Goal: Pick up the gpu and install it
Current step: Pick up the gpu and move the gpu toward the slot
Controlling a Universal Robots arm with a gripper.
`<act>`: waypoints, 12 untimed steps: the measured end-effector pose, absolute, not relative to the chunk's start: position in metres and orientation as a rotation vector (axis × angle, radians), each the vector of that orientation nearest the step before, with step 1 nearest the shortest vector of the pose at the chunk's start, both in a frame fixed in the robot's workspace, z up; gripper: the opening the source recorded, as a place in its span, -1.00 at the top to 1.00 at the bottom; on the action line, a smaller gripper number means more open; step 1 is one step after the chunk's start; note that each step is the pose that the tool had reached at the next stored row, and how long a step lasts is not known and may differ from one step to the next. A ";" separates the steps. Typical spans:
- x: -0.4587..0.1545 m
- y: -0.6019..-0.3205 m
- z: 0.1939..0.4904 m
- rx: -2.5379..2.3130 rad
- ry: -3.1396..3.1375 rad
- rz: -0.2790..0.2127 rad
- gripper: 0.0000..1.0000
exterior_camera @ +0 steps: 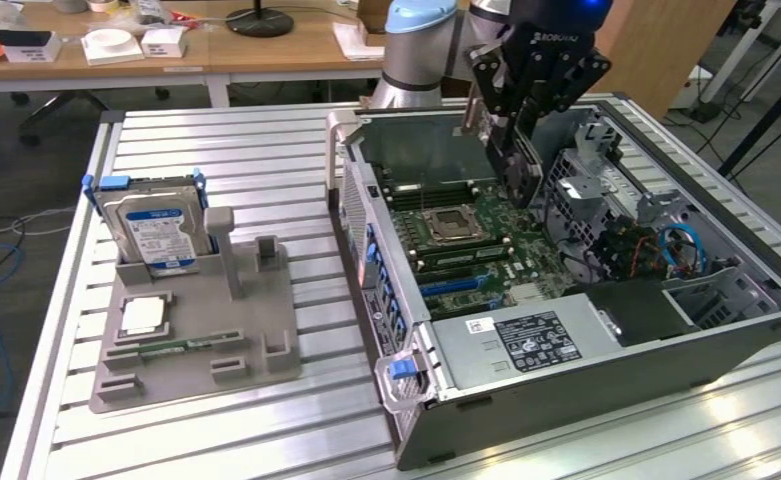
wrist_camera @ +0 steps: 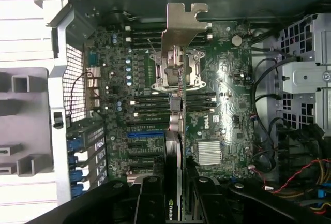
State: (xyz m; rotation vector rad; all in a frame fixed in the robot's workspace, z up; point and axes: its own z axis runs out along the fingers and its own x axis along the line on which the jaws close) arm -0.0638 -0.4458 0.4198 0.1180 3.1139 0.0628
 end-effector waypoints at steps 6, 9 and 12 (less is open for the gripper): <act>-0.057 -0.446 0.420 0.118 3.114 0.063 0.47; -0.054 -0.446 0.420 0.118 3.114 0.063 0.47; -0.052 -0.446 0.420 0.118 3.114 0.063 0.47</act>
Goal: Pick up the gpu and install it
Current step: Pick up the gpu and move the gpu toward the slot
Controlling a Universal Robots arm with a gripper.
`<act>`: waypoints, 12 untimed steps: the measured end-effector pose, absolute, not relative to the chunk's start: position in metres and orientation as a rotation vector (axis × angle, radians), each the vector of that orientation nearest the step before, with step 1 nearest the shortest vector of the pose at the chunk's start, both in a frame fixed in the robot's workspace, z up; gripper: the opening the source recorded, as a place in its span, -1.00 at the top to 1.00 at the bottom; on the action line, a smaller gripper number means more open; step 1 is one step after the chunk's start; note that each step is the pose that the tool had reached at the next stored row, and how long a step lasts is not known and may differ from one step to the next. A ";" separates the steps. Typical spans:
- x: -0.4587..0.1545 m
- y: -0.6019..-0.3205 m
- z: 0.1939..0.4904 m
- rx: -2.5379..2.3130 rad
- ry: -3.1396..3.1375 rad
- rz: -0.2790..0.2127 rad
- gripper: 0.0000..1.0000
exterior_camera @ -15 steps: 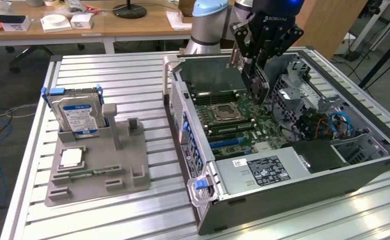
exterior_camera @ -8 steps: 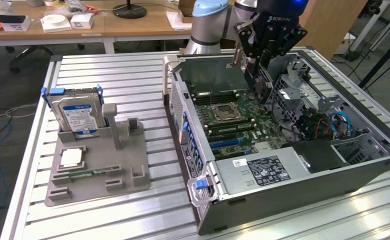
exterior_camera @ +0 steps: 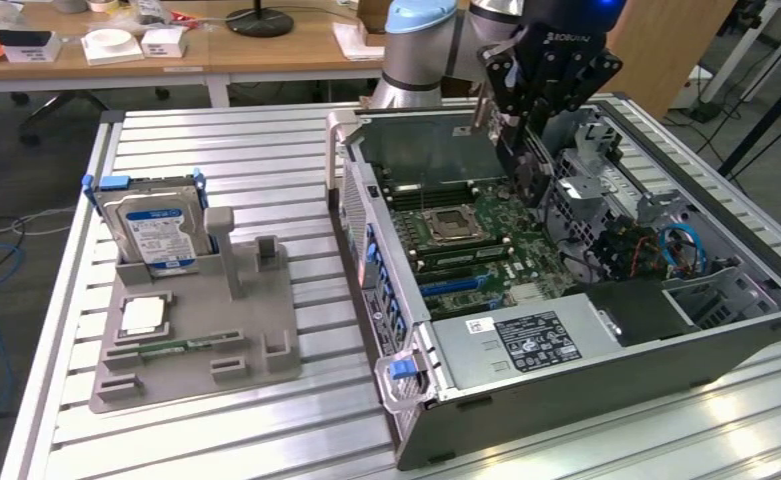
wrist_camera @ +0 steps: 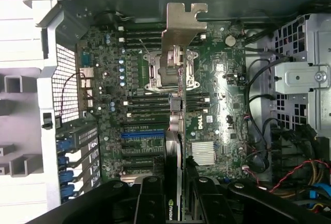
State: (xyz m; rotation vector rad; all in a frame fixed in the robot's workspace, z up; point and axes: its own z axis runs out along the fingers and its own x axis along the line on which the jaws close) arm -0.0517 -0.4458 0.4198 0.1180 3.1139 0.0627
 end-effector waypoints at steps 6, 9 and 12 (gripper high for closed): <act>-0.046 -0.446 0.420 0.118 3.114 0.063 0.47; -0.043 -0.446 0.420 0.118 3.114 0.063 0.47; -0.041 -0.446 0.420 0.118 3.114 0.063 0.47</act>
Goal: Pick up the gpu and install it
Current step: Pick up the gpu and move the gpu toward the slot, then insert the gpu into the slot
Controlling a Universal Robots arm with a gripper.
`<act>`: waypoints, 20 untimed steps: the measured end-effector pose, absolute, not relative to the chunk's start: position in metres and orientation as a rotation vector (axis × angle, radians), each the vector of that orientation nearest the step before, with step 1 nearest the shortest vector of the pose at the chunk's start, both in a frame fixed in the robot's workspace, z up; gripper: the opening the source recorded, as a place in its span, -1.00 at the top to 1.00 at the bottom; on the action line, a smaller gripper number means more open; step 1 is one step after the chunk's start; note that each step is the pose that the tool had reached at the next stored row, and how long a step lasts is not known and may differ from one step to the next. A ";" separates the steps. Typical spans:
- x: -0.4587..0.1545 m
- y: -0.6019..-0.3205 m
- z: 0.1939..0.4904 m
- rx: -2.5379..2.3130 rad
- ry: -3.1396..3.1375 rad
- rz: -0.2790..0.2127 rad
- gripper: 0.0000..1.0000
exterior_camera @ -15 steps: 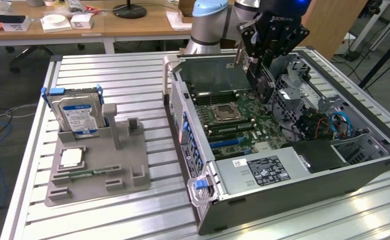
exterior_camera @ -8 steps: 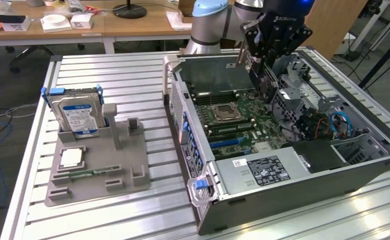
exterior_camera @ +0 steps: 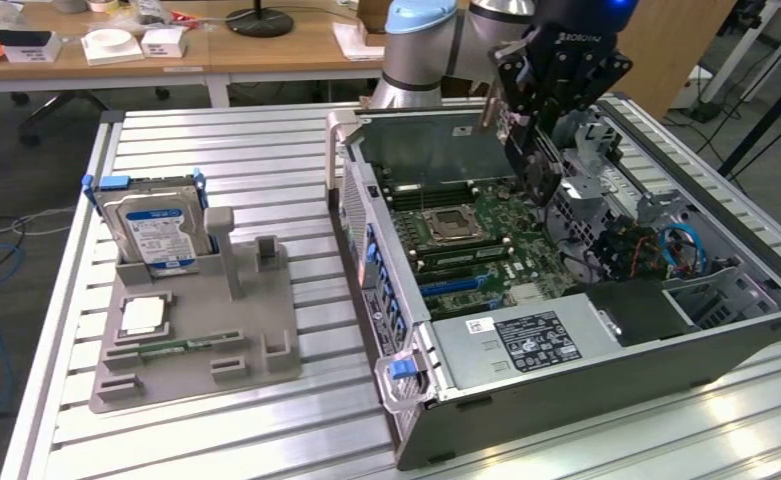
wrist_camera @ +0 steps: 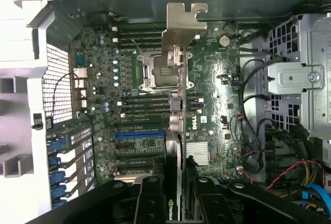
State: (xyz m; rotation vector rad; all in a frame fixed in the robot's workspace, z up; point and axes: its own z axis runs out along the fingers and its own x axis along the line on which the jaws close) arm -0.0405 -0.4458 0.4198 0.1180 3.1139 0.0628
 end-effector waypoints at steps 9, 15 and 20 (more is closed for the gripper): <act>-0.034 -0.446 0.420 0.118 3.114 0.063 0.47; -0.034 -0.446 0.420 0.118 3.114 0.063 0.47; -0.034 -0.446 0.420 0.118 3.114 0.063 0.47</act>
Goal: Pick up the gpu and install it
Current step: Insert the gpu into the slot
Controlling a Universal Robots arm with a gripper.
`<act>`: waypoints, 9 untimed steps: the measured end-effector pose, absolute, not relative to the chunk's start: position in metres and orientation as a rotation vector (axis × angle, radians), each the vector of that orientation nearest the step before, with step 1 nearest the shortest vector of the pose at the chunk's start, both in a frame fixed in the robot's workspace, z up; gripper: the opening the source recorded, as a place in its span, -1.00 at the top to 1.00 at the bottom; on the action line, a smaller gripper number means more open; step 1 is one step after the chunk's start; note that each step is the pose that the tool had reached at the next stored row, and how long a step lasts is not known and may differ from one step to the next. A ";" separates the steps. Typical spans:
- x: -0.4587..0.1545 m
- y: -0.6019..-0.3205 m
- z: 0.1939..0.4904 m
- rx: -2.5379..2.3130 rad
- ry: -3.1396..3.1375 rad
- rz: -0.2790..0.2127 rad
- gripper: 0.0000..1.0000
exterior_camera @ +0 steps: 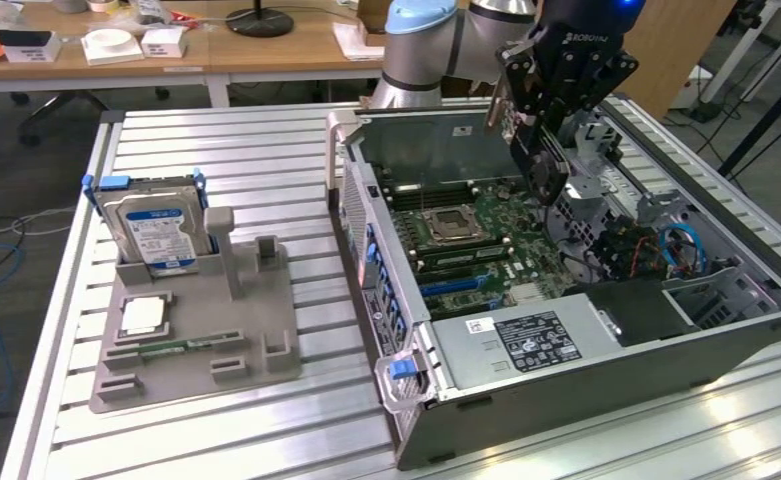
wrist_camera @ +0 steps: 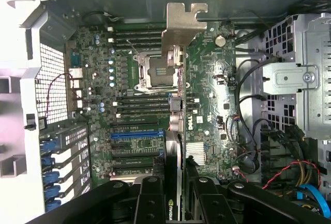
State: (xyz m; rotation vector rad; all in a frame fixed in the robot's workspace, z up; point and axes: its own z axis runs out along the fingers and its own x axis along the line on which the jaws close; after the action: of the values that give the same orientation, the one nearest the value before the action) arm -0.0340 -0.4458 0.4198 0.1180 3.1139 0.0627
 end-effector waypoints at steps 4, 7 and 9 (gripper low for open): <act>-0.034 -0.446 0.420 0.108 3.114 0.063 0.47; -0.034 -0.446 0.420 0.096 3.115 0.063 0.47; -0.034 -0.446 0.420 0.088 3.115 0.063 0.47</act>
State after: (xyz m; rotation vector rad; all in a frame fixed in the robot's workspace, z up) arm -0.0340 -0.4458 0.4198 0.0881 3.1152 0.0631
